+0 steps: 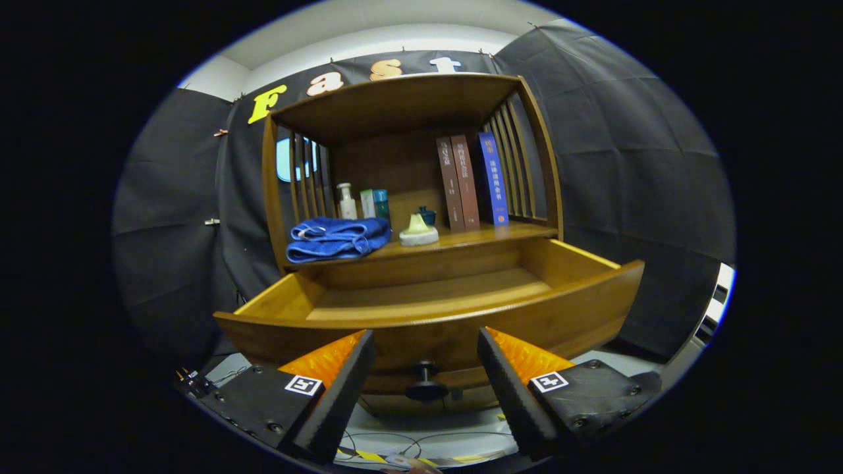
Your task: Pull open the drawer, take out the items inside it, and place them on the countertop above the cabinet.
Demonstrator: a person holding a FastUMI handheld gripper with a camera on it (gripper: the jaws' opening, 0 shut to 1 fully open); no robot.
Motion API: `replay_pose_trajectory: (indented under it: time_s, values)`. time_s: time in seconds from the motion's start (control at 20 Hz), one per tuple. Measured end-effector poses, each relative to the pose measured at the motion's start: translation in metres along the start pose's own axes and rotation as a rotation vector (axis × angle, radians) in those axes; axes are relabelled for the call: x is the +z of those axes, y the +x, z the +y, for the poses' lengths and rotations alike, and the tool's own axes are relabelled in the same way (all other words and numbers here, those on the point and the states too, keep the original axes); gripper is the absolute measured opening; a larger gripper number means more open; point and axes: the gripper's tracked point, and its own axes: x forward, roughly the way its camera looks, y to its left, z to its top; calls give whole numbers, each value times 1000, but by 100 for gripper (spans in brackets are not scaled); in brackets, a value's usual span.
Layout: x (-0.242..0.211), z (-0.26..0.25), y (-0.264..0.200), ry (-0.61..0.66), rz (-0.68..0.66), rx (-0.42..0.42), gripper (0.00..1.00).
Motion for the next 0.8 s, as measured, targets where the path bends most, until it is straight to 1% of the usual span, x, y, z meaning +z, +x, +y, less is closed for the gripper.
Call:
replay_pose_trajectory:
  time_s: [0.15, 0.3, 0.45, 0.7, 0.8]
  values:
    - [-19, -1, 6, -20, 28, -8, 99]
    - [-28, 1, 11, -41, 38, -6, 99]
    - [-30, 7, 17, -48, 44, 11, 99]
    - [-25, 6, 19, -51, 29, 12, 99]
    - [-21, 6, 29, -43, 29, 11, 99]
